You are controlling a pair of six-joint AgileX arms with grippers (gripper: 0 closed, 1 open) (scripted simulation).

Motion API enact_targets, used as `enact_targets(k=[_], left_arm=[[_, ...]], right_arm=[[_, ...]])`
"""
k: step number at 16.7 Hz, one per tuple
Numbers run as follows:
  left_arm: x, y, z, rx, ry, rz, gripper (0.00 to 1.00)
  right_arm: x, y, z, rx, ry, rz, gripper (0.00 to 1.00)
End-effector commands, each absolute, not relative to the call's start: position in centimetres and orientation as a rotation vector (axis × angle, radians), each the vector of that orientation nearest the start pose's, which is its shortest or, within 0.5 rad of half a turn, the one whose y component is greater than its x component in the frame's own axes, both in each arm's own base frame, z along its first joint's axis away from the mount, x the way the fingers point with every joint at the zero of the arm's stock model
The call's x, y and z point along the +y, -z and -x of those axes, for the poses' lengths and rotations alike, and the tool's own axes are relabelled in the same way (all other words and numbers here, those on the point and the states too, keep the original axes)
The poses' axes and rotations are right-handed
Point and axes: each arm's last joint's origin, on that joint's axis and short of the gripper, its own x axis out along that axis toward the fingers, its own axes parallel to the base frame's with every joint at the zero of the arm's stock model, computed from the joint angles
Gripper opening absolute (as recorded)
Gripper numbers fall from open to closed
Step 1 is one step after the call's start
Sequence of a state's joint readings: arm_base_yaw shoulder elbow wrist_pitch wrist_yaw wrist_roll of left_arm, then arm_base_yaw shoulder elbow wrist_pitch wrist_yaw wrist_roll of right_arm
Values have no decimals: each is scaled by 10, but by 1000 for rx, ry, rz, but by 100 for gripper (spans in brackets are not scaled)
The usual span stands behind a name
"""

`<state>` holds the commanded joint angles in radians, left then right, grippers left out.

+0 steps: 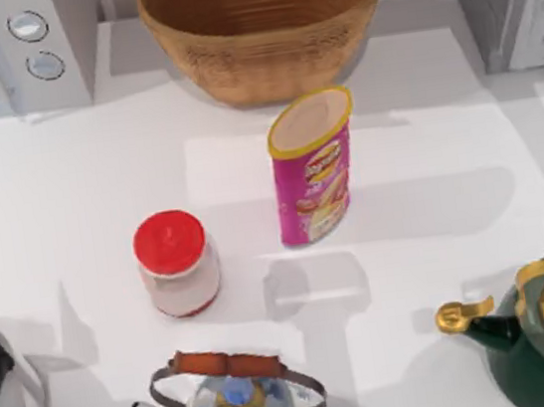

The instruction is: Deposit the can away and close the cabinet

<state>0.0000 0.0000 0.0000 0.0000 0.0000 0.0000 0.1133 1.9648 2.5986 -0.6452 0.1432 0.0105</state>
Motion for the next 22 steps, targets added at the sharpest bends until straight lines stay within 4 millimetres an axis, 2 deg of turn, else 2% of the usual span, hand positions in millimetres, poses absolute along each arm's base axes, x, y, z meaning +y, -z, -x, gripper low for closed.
enact_targets(k=[4, 9, 22], left_arm=[[-1, -160, -106, 0, 0, 0, 100], [-1, -160, -106, 0, 0, 0, 100], [-1, -160, -106, 0, 0, 0, 100]], right_arm=[[47, -529, -405, 9, -2, -3, 0], [47, -528, -406, 10, -3, -4, 0], [47, -528, -406, 10, -3, -4, 98]])
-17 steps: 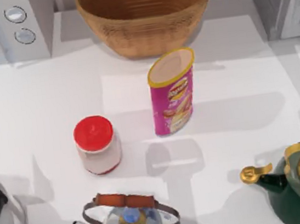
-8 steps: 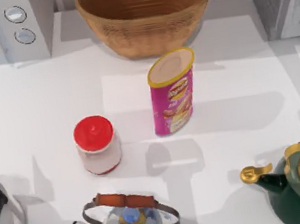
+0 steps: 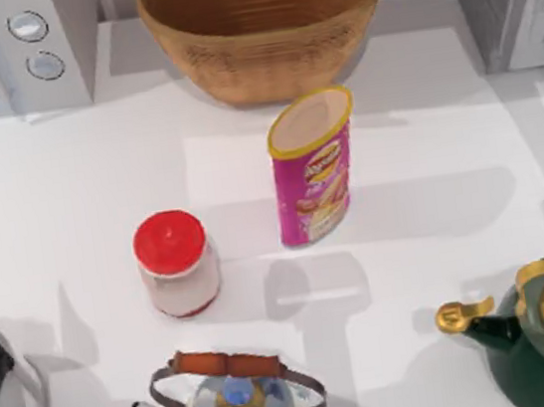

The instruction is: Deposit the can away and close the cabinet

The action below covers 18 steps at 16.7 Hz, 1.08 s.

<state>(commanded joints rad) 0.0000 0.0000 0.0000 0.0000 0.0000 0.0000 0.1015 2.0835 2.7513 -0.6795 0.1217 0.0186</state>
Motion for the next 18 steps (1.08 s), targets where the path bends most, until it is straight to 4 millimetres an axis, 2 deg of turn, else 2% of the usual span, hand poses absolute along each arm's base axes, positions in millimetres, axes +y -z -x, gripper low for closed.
enact_targets(k=[12, 15, 18], left_arm=[[-1, -160, -106, 0, 0, 0, 100], [-1, -160, -106, 0, 0, 0, 100], [-1, -160, -106, 0, 0, 0, 100]], right_arm=[[46, -529, -404, 16, 0, -5, 100], [40, -532, -391, 26, 13, -5, 100], [33, -537, -363, 29, 21, -7, 100]])
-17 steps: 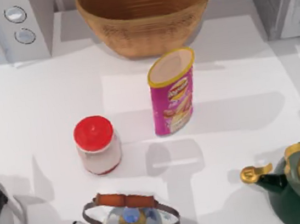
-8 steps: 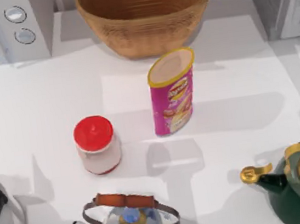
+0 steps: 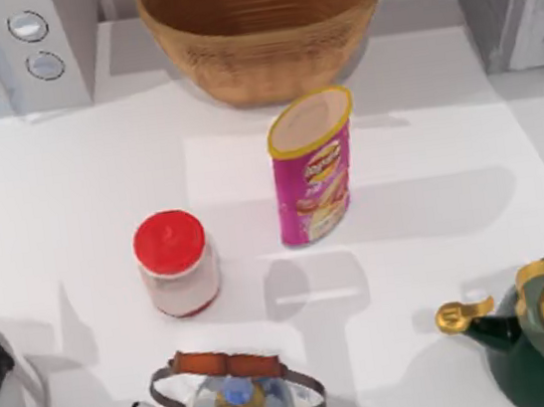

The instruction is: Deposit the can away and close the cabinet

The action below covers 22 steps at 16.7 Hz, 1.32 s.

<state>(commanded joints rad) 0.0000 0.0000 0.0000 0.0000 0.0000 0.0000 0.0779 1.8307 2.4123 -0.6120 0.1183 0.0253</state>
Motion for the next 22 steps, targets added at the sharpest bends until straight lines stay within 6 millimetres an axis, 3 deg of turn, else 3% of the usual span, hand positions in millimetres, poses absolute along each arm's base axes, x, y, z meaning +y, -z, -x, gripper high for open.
enact_targets(k=[4, 7, 10, 15, 19, 22], left_arm=[[-1, -160, -106, 0, 0, 0, 100], [-1, -160, -106, 0, 0, 0, 100], [-1, -160, -106, 0, 0, 0, 100], [-1, -160, -106, 0, 0, 0, 100], [-1, -160, -106, 0, 0, 0, 100], [-1, -160, -106, 0, 0, 0, 100]], right_arm=[[24, -529, -309, 34, 21, -10, 100], [17, -495, -261, 59, 20, -10, 100], [10, -431, -209, 102, 21, -9, 100], [1, -300, -134, 107, 23, -10, 100], [-1, -216, -109, 50, 18, -7, 100], [-1, -177, -105, 17, 7, -2, 100]])
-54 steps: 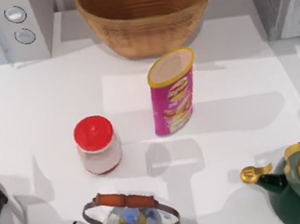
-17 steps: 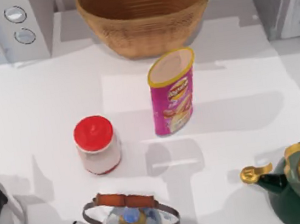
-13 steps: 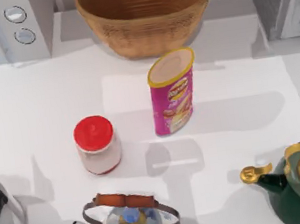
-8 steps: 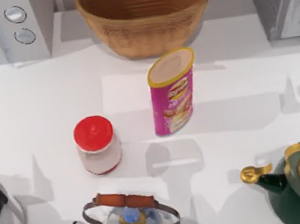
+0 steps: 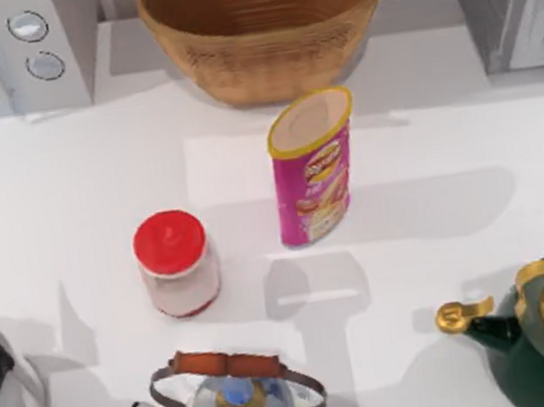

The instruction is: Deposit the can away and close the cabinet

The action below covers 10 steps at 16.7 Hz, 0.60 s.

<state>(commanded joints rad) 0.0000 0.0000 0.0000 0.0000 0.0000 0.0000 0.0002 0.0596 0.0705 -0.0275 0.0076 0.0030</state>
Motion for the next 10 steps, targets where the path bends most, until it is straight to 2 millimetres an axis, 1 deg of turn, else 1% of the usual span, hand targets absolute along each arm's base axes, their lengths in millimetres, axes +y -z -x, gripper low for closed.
enact_targets(k=[2, 3, 10], left_arm=[[-1, -160, -106, 0, 0, 0, 100], [-1, -160, -106, 0, 0, 0, 100], [-1, -160, -106, 0, 0, 0, 100]], right_arm=[[-1, -163, -106, 4, 1, -1, 100], [-1, -160, -106, 0, 0, 0, 100], [-1, -163, -106, -6, -7, 2, 100]])
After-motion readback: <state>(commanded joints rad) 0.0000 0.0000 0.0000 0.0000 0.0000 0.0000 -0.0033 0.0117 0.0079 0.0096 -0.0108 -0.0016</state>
